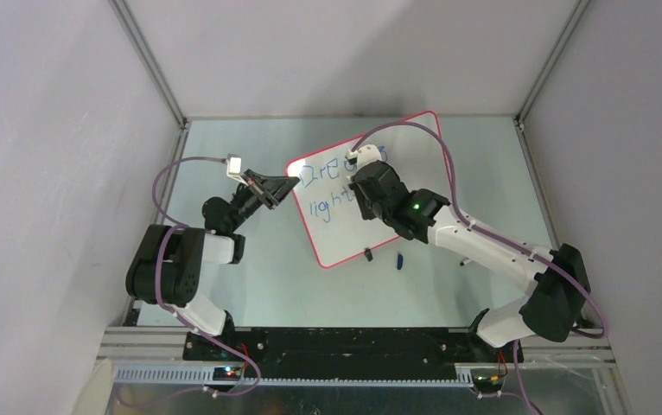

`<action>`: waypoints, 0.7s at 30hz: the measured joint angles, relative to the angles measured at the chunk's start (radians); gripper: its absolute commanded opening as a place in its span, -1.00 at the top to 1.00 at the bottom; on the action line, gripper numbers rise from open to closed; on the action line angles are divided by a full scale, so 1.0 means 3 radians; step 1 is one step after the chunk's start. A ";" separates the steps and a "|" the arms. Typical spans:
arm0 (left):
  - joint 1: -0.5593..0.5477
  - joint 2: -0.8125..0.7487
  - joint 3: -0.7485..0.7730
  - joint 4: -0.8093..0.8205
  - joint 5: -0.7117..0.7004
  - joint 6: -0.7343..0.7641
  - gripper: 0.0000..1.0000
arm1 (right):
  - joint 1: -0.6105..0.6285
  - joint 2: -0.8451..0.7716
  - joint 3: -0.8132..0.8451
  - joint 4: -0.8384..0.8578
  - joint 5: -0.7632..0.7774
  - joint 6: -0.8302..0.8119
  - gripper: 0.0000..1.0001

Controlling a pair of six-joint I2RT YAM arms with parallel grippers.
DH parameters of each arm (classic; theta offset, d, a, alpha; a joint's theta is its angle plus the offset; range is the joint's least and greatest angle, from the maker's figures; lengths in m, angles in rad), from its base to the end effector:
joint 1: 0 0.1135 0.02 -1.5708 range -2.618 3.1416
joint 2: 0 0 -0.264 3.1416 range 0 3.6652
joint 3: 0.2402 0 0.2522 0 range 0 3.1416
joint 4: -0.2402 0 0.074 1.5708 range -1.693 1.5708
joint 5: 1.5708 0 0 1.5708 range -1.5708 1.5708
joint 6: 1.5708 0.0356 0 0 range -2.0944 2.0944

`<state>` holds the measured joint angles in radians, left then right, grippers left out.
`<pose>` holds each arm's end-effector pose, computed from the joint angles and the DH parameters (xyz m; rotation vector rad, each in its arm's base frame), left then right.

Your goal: Write a sentence on the whiteboard

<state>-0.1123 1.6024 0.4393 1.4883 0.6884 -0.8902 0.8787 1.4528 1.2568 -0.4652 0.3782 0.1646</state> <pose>0.2724 -0.0535 0.2087 0.1063 1.4330 -1.2644 0.2178 0.2421 0.3211 -0.5691 2.1076 0.1690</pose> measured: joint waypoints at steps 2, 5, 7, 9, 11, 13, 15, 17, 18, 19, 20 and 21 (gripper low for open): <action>0.0000 0.0000 0.0000 0.0000 0.0000 0.0000 1.00 | -0.0009 -0.0013 0.0000 0.0009 -0.0003 -0.0001 1.00; 0.0000 0.0000 0.0000 0.0000 0.0000 0.0001 1.00 | -0.0017 -0.0038 0.0000 0.0022 -0.0008 -0.0001 1.00; 0.0000 0.0000 0.0000 0.0000 0.0000 0.0001 1.00 | -0.0018 -0.0083 0.0000 0.0022 -0.0024 -0.0001 1.00; 0.0000 0.0000 0.0000 0.0000 0.0000 0.0001 1.00 | -0.0019 -0.0153 0.0000 0.0020 -0.0043 0.0000 1.00; 0.0000 0.0000 0.0000 -0.0001 0.0000 0.0001 1.00 | -0.0032 -0.0245 0.0000 0.0019 -0.0052 0.0000 1.00; 0.0000 0.0000 0.0000 0.0000 0.0000 0.0001 1.00 | -0.0047 -0.0322 0.0000 0.0019 -0.0067 -0.0001 1.00; 0.0000 0.0000 0.0000 0.0000 0.0000 0.0001 1.00 | -0.0086 -0.0387 -0.0001 0.0020 -0.0072 -0.0001 1.00; 0.0000 -0.0001 0.0000 0.0000 0.0000 0.0001 1.00 | -0.0136 -0.0422 -0.0009 0.0024 -0.0081 -0.0001 1.00; 0.0000 -0.0001 -0.0001 0.0000 0.0000 0.0001 1.00 | -0.0156 -0.0431 -0.0024 0.0031 -0.0084 0.0000 1.00; 0.0000 -0.0005 -0.0004 0.0000 -0.0001 0.0001 1.00 | -0.0181 -0.0435 -0.0053 0.0050 -0.0084 -0.0001 1.00; 0.0000 -0.0008 -0.0006 0.0000 -0.0001 0.0001 1.00 | -0.0195 -0.0435 -0.0072 0.0051 -0.0083 -0.0003 1.00; 0.0000 -0.0013 -0.0006 -0.0001 0.0000 0.0001 1.00 | -0.0205 -0.0436 -0.0121 0.0093 -0.0084 -0.0008 1.00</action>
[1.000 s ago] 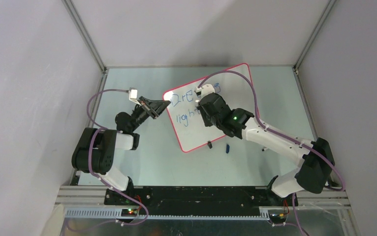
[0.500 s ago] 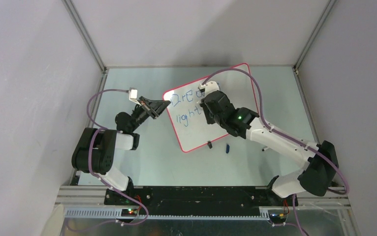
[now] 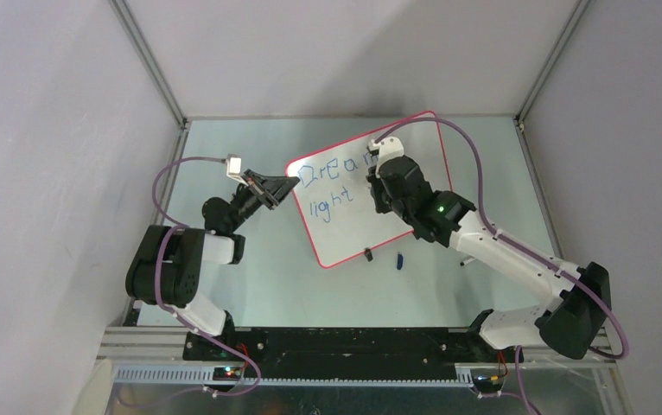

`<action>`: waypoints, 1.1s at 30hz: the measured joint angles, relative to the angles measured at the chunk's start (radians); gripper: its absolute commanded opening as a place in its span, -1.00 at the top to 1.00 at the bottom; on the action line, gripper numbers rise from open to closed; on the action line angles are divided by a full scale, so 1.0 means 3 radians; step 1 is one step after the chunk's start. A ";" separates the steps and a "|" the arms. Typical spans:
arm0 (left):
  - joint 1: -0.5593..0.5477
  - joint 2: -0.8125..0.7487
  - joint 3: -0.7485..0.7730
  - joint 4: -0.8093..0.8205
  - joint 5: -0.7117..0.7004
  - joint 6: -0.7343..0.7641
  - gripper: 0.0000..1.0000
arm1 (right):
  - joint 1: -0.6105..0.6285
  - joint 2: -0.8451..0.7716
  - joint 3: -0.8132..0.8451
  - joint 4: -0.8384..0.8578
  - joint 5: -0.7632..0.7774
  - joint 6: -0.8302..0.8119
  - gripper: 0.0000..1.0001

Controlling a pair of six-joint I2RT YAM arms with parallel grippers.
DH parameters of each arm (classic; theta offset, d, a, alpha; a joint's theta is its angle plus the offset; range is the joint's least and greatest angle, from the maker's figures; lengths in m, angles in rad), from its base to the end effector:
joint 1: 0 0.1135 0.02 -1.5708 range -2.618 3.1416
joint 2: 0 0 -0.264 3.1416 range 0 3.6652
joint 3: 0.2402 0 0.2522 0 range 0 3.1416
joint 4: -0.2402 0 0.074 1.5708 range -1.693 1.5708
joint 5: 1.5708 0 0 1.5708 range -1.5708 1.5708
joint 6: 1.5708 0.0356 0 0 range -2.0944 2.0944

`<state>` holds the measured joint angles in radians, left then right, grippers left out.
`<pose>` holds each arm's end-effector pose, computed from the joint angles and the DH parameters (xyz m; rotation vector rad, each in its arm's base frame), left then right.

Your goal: Write a sentence on the whiteboard

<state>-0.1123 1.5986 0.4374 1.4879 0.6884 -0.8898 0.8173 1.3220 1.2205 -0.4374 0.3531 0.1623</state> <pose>0.2718 -0.0534 0.2092 0.1074 1.4315 -1.2639 0.2122 0.2081 0.3491 -0.4676 2.0278 0.2265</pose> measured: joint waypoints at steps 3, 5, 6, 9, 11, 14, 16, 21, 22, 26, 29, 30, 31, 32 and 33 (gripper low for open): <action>-0.0003 -0.0006 0.0000 0.0000 0.0000 0.0001 1.00 | -0.0004 -0.0014 -0.0168 0.0117 0.0001 -0.0024 1.00; -0.0004 -0.0008 0.0000 0.0000 -0.0001 0.0001 1.00 | -0.0004 -0.0036 -0.0301 0.0193 0.0003 -0.0036 1.00; -0.0005 -0.0008 0.0000 0.0000 -0.0001 0.0001 1.00 | -0.0004 -0.0053 -0.0362 0.0223 0.0001 -0.0039 1.00; -0.0005 -0.0008 0.0000 0.0000 -0.0001 0.0001 1.00 | -0.0004 -0.0156 -0.0524 0.0310 0.0005 -0.0066 1.00; -0.0005 -0.0008 0.0000 0.0000 -0.0001 0.0001 1.00 | -0.0004 -0.0261 -0.0608 0.0390 0.0008 -0.0083 1.00; -0.0005 -0.0008 0.0000 0.0000 -0.0001 0.0001 1.00 | -0.0005 -0.0454 -0.0708 0.0515 0.0018 -0.0106 1.00; -0.0005 -0.0008 0.0000 0.0000 -0.0001 0.0001 1.00 | -0.0005 -0.0538 -0.0734 0.0598 0.0023 -0.0113 1.00; -0.0006 -0.0008 0.0000 0.0000 -0.0001 0.0001 1.00 | -0.0005 -0.0562 -0.0752 0.0676 0.0076 -0.0126 1.00; -0.0006 -0.0008 0.0000 0.0000 0.0000 0.0001 1.00 | -0.0005 -0.0562 -0.0757 0.0676 0.0089 -0.0134 1.00; -0.0009 -0.0008 0.0000 0.0000 -0.0001 0.0001 1.00 | -0.0018 -0.0562 -0.0767 0.0678 0.0118 -0.0137 1.00; -0.0009 -0.0008 0.0000 0.0000 -0.0001 0.0001 1.00 | -0.0037 -0.0562 -0.0777 0.0679 0.0125 -0.0137 1.00; -0.0009 -0.0008 0.0000 0.0000 -0.0001 0.0001 1.00 | -0.0046 -0.0562 -0.0788 0.0680 0.0132 -0.0137 1.00; -0.0009 -0.0008 0.0000 0.0000 -0.0001 0.0001 1.00 | -0.0052 -0.0563 -0.0799 0.0680 0.0136 -0.0136 1.00; -0.0009 -0.0008 0.0000 0.0000 -0.0001 0.0001 1.00 | -0.0058 -0.0563 -0.0814 0.0682 0.0141 -0.0136 1.00; -0.0009 -0.0008 0.0000 0.0000 -0.0001 0.0001 1.00 | -0.0069 -0.0565 -0.0838 0.0682 0.0144 -0.0136 1.00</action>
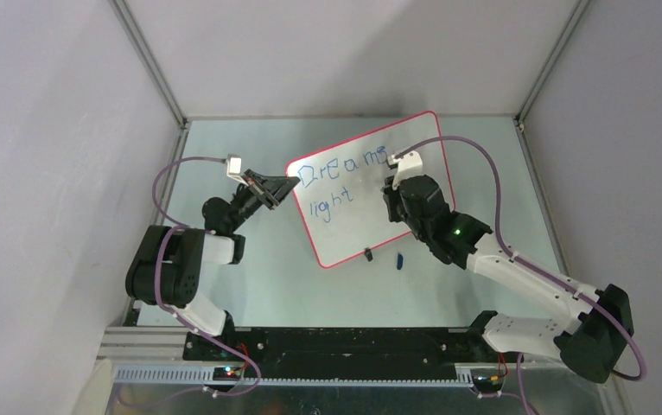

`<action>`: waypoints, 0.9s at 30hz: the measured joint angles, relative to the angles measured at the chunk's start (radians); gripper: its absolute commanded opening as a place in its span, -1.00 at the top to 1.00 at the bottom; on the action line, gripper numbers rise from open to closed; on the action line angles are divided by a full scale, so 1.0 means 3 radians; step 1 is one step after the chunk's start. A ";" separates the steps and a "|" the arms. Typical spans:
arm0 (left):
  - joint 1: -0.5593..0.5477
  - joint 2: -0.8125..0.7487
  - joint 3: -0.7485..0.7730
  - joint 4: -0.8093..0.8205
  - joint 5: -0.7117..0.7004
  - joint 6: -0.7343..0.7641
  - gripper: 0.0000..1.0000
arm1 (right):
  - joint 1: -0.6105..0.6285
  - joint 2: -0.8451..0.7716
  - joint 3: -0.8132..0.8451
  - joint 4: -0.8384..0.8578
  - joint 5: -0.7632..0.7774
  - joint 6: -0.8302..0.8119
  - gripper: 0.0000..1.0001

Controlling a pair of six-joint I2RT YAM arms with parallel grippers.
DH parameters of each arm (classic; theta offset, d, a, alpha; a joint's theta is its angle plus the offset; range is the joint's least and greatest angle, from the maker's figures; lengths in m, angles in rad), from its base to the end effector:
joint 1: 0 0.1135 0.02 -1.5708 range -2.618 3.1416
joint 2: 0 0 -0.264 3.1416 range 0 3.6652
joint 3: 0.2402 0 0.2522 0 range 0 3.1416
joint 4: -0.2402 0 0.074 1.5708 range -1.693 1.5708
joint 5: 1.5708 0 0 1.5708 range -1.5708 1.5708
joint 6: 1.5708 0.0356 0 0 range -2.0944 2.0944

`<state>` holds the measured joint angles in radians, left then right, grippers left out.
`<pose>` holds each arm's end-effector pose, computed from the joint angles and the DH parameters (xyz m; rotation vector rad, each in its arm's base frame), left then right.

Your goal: Write a sentence on the whiteboard

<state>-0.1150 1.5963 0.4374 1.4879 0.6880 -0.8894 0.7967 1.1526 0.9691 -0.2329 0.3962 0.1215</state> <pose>0.2714 -0.0541 0.2098 0.1105 1.4295 -1.2653 0.1932 0.1779 0.3258 -0.4038 1.9170 0.2110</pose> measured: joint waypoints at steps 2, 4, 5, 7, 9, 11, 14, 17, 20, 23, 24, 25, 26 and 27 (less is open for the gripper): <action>0.0000 0.0000 0.0000 0.0000 -0.0001 0.0000 1.00 | -0.0010 -0.0014 -0.0048 0.0005 0.0010 0.0003 1.00; -0.0001 -0.0001 0.0000 0.0000 -0.0003 0.0000 1.00 | -0.0017 -0.0052 -0.0102 0.0011 0.0025 0.0004 1.00; -0.0001 -0.0001 0.0000 0.0000 -0.0003 0.0000 1.00 | -0.0023 -0.0092 -0.0135 0.0015 0.0031 0.0004 1.00; -0.0003 -0.0001 0.0000 0.0000 -0.0003 0.0000 1.00 | -0.0037 -0.0149 -0.0163 0.0025 0.0038 0.0004 1.00; -0.0003 -0.0001 0.0000 0.0000 -0.0004 0.0000 1.00 | -0.0062 -0.0184 -0.0169 0.0051 0.0037 0.0004 1.00; -0.0003 -0.0001 0.0000 0.0000 -0.0005 0.0000 1.00 | -0.0092 -0.0191 -0.0169 0.0083 0.0029 0.0005 1.00; -0.0003 -0.0001 0.0000 0.0000 -0.0005 0.0000 1.00 | -0.0161 -0.0191 -0.0170 0.0085 -0.0045 0.0020 1.00; -0.0003 -0.0001 0.0000 0.0000 -0.0005 0.0000 1.00 | -0.0263 -0.0189 -0.0170 0.0075 -0.0178 0.0055 1.00; -0.0003 -0.0001 0.0000 0.0000 -0.0005 0.0000 1.00 | -0.0336 -0.0177 -0.0169 0.0060 -0.0278 0.0083 1.00; -0.0003 -0.0001 0.0000 0.0000 -0.0006 0.0000 1.00 | -0.0369 -0.0128 -0.0169 0.0045 -0.0340 0.0098 1.00; -0.0003 -0.0001 0.0000 0.0000 -0.0006 0.0000 1.00 | -0.0373 -0.0112 -0.0169 0.0042 -0.0357 0.0106 1.00; -0.0003 -0.0001 0.0000 0.0000 -0.0006 0.0000 1.00 | -0.0374 -0.0086 -0.0165 0.0037 -0.0378 0.0111 1.00; -0.0003 -0.0001 0.0000 0.0000 -0.0006 0.0000 1.00 | -0.0376 -0.0058 -0.0156 0.0027 -0.0394 0.0116 1.00; -0.0003 -0.0001 0.0000 0.0000 -0.0006 0.0000 1.00 | -0.0376 -0.0028 -0.0145 0.0020 -0.0415 0.0117 1.00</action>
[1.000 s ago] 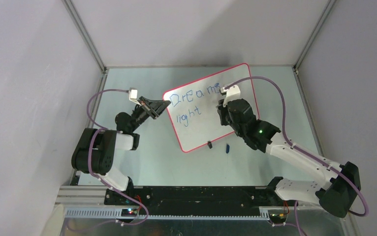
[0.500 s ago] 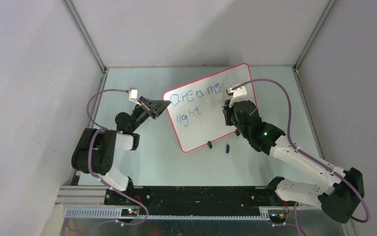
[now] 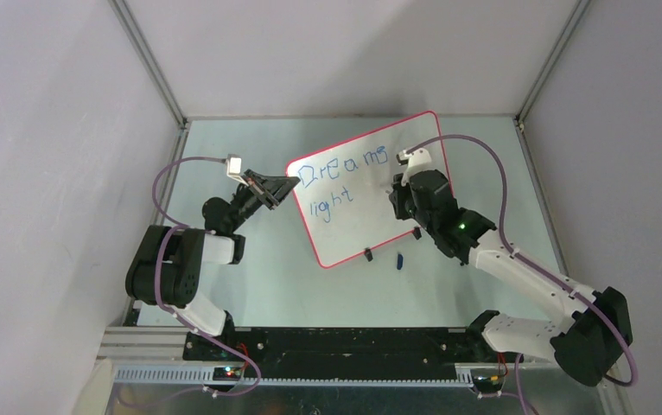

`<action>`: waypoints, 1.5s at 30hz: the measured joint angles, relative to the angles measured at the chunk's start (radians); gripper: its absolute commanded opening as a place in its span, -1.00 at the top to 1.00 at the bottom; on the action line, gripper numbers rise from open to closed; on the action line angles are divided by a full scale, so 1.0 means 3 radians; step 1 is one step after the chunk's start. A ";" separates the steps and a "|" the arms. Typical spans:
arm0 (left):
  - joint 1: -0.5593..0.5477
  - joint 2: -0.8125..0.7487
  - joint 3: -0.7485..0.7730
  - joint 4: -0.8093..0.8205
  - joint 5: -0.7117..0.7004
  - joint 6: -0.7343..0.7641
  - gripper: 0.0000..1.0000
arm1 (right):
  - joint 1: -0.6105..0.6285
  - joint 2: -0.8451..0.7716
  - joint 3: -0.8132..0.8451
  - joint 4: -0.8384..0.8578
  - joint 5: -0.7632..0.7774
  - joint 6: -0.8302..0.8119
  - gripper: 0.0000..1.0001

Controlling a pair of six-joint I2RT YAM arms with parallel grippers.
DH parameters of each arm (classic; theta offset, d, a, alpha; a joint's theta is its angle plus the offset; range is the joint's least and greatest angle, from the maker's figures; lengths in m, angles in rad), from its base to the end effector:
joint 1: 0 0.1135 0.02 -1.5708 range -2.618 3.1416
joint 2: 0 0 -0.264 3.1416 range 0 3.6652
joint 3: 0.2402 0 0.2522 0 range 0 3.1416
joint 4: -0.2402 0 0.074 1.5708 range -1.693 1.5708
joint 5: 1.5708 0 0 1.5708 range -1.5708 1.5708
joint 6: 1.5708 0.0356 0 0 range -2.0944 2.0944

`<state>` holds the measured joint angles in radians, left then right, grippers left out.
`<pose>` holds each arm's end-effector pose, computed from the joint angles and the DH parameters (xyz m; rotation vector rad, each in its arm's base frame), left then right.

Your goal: Write a sentence on the whiteboard

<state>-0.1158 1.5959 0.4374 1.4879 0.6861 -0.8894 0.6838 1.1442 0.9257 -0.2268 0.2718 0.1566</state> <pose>0.2714 -0.0543 0.2099 0.1095 1.4287 -1.2648 0.2081 0.1572 0.3127 -0.3547 1.9769 0.2651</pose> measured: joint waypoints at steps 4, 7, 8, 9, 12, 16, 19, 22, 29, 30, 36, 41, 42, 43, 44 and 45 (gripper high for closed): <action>0.0000 0.0000 0.0000 0.0000 0.0000 0.0000 1.00 | 0.0000 0.0092 0.0043 -0.0009 -0.0050 0.0001 1.00; 0.0000 0.0000 0.0000 0.0000 0.0000 0.0000 1.00 | -0.0003 0.0140 0.0080 -0.0013 -0.0078 0.0001 1.00; 0.0000 0.0000 0.0000 0.0000 0.0000 0.0000 1.00 | -0.0003 0.0158 0.0098 -0.0018 -0.0080 0.0001 1.00; 0.0000 0.0000 0.0000 0.0000 0.0000 0.0000 1.00 | -0.0003 0.0191 0.0128 -0.0022 -0.0089 0.0001 1.00; 0.0000 0.0000 0.0000 0.0000 0.0000 0.0000 1.00 | -0.0003 0.0235 0.0165 -0.0024 -0.0092 0.0001 1.00; 0.0000 0.0000 0.0000 0.0000 0.0000 0.0000 1.00 | -0.0003 0.0264 0.0183 -0.0024 -0.0090 0.0001 1.00; 0.0000 0.0000 0.0000 0.0000 0.0001 0.0000 1.00 | -0.0005 0.0272 0.0186 -0.0024 -0.0090 0.0001 1.00; 0.0000 0.0000 0.0000 0.0000 0.0000 0.0000 1.00 | -0.0009 0.0294 0.0212 -0.0023 -0.0090 0.0001 1.00; 0.0000 0.0000 0.0000 0.0000 0.0000 0.0000 1.00 | -0.0011 0.0347 0.0238 -0.0013 -0.0092 0.0003 1.00; 0.0000 0.0000 0.0000 0.0000 0.0000 0.0000 1.00 | -0.0011 0.0357 0.0243 -0.0009 -0.0090 0.0003 1.00; 0.0000 0.0000 0.0000 0.0000 0.0001 0.0000 1.00 | -0.0013 0.0394 0.0276 0.0022 -0.0086 0.0013 1.00; 0.0000 0.0000 0.0000 0.0000 0.0000 0.0000 1.00 | -0.0018 0.0423 0.0285 0.0051 -0.0075 0.0017 1.00; 0.0000 0.0000 0.0000 0.0000 0.0000 0.0000 1.00 | -0.0018 0.0431 0.0290 0.0052 -0.0071 0.0017 1.00; 0.0000 0.0000 0.0000 0.0000 0.0000 0.0000 1.00 | -0.0018 0.0444 0.0298 0.0052 -0.0067 0.0017 1.00; 0.0000 0.0000 0.0000 0.0000 0.0001 0.0000 1.00 | -0.0018 0.0459 0.0308 0.0053 -0.0062 0.0018 1.00; 0.0000 0.0000 0.0000 0.0000 0.0000 0.0000 1.00 | -0.0018 0.0477 0.0319 0.0053 -0.0061 0.0020 1.00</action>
<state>-0.1158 1.5959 0.4374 1.4879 0.6861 -0.8894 0.6785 1.2873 1.0214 -0.2108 0.2535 0.1627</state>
